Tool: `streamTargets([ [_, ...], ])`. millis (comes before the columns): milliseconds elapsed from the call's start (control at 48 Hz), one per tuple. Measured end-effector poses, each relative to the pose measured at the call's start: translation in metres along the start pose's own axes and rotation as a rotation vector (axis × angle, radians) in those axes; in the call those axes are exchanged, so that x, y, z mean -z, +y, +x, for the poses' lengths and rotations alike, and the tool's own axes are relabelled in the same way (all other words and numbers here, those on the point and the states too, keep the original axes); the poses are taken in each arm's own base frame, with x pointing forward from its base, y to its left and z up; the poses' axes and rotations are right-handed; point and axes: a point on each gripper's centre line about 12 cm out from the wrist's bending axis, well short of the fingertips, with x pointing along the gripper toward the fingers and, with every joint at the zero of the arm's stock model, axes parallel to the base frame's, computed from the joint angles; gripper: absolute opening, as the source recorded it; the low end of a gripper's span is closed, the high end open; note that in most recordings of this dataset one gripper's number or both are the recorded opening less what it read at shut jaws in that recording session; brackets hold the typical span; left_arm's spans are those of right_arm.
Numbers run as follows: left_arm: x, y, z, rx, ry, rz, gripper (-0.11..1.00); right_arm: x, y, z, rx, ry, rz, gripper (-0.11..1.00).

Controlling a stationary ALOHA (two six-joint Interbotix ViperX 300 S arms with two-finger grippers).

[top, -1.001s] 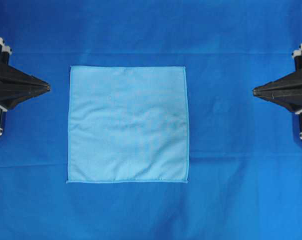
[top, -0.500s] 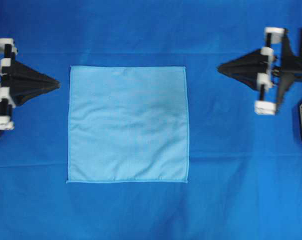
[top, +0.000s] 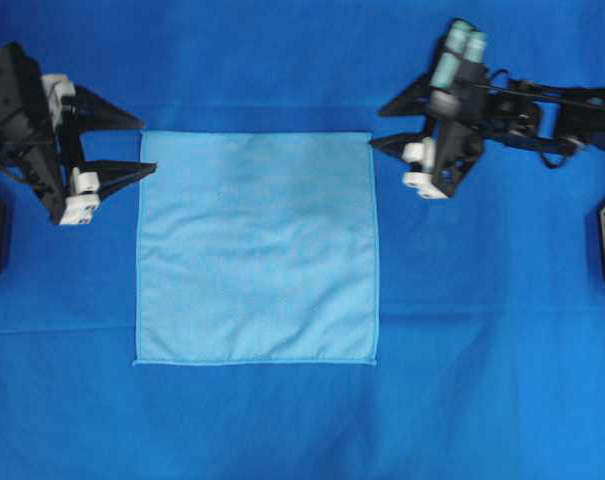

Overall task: Fold the light blue towel.
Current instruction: 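Move both grippers to the towel's far corners and pinch them, then pull the far corners toward the near edge with both grippers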

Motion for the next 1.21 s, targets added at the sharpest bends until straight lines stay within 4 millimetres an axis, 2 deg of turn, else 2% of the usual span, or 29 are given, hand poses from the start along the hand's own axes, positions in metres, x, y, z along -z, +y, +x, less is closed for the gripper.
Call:
streamTargets([
  [104,0.016,0.011,0.009,-0.038,0.02,-0.017,0.86,0.01,-0.005,0.022,0.01,0.057,0.008,0.6],
  [271,0.041,0.023,0.027,-0.081,0.067,-0.035,0.86,0.024,-0.015,0.046,0.032,0.115,0.025,0.6],
  [459,0.064,0.032,0.045,-0.113,0.162,-0.052,0.85,0.034,-0.022,0.057,0.045,0.136,0.038,0.6],
  [584,0.071,0.039,0.051,-0.135,0.195,-0.068,0.82,0.04,-0.024,0.061,0.05,0.154,0.044,0.55],
  [625,0.072,0.04,0.051,-0.139,0.199,-0.071,0.77,0.041,-0.024,0.061,0.05,0.156,0.043,0.5],
  [667,0.072,0.04,0.051,-0.14,0.199,-0.071,0.67,0.041,-0.024,0.061,0.05,0.156,0.043,0.42],
  [813,0.075,0.04,0.05,-0.139,0.229,-0.061,0.25,0.04,-0.024,0.061,0.049,0.153,0.04,0.03],
  [917,0.076,0.036,0.051,-0.123,0.245,-0.041,0.02,0.04,-0.024,0.061,0.049,0.154,0.037,0.01],
  [1209,0.073,0.033,0.051,-0.113,0.238,-0.04,0.01,0.04,-0.021,0.061,0.043,0.154,0.03,0.01],
])
